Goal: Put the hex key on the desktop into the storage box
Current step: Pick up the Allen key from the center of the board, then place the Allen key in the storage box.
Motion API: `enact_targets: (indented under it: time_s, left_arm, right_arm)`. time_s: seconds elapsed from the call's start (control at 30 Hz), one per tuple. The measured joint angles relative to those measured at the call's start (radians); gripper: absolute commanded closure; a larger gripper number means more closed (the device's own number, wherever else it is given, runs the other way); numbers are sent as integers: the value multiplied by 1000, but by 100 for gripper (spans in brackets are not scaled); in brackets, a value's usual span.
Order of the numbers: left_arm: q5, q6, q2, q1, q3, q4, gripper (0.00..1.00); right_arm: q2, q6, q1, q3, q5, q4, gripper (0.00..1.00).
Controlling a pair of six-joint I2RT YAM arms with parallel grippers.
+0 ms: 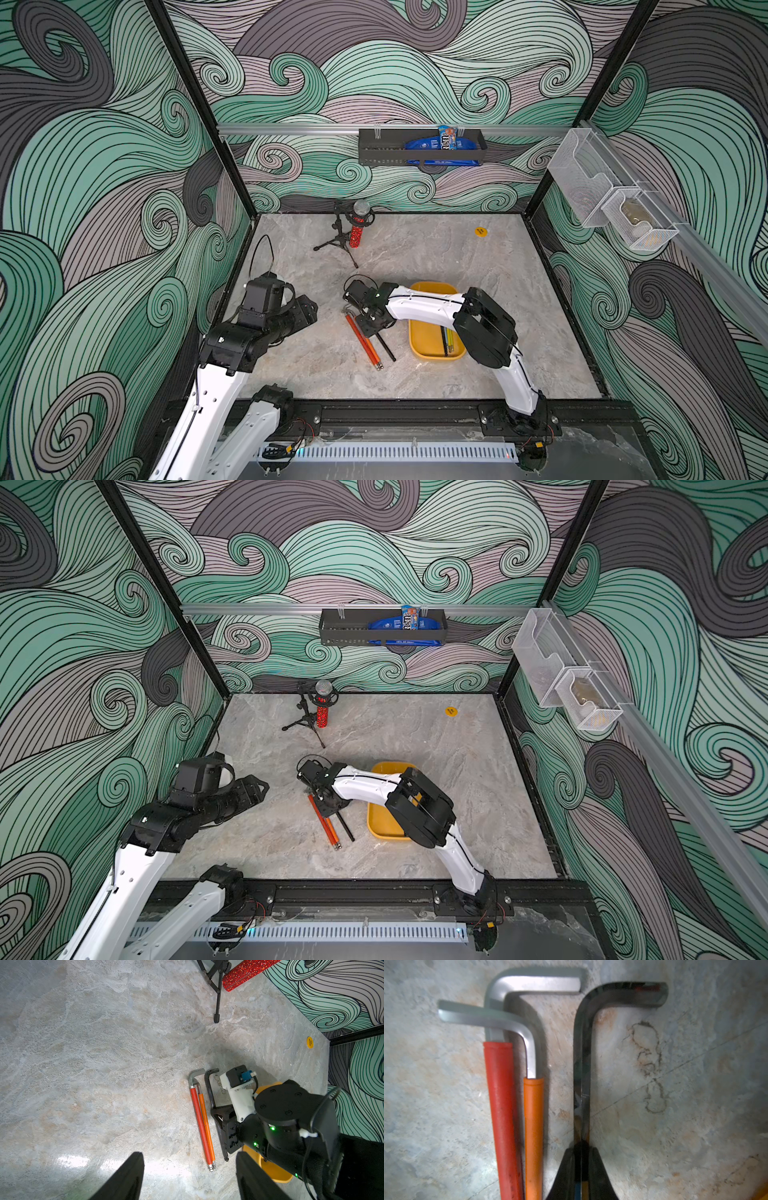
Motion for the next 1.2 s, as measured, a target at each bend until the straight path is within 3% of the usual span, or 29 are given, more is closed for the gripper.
enact_targets:
  time_s: [0.6, 0.9, 1.2]
  left_arm:
    - [0, 0, 2, 0, 0, 0, 27]
    - [0, 0, 2, 0, 0, 0, 27]
    - [2, 0, 2, 0, 0, 1, 27]
  right_arm:
    - [-80, 95, -34, 58, -31, -49, 100]
    - [-275, 141, -112, 27, -51, -74, 100]
    - [-546, 185, -241, -214, -69, -92, 100]
